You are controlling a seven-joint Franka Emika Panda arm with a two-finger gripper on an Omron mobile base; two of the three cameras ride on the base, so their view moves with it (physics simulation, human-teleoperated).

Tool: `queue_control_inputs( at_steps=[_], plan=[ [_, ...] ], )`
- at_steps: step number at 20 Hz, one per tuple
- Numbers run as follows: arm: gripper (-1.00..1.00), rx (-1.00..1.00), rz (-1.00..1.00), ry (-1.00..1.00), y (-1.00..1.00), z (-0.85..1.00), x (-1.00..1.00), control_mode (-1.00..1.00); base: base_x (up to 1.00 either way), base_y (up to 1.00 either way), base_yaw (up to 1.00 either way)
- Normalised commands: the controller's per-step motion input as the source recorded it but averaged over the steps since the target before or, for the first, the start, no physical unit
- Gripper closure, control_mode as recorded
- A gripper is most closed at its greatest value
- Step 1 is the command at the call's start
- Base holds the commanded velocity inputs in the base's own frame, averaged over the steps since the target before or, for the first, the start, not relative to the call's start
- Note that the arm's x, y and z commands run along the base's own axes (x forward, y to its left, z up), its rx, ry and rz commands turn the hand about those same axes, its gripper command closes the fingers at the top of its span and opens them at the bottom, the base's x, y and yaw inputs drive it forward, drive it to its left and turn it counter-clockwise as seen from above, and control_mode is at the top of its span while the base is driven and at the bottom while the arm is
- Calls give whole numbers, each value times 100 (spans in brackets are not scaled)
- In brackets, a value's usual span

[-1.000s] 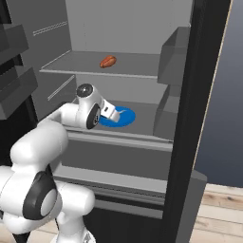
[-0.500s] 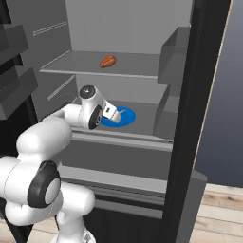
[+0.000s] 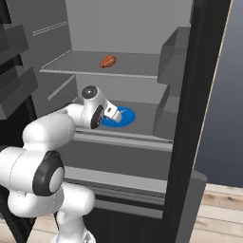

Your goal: Transport the fish from the fridge to the microwave and turn on the microwave.

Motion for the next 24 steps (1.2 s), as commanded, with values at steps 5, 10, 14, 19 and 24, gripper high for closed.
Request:
queue_control_inputs(
  at_steps=[5, 10, 14, 19, 24],
  plan=[
    [-100, 2, 0, 0, 0, 0, 15, -100, 0, 0, 0],
    [-100, 1, 0, 0, 0, -2, 16, -100, 0, 0, 0],
    [-100, 0, 0, 0, 0, -10, 20, -100, 0, 0, 0],
    [-100, 0, -1, 0, 0, -15, 19, -100, 0, 0, 0],
    [-100, 0, -1, 0, 0, -14, 16, -100, 0, 0, 0]
  ],
)
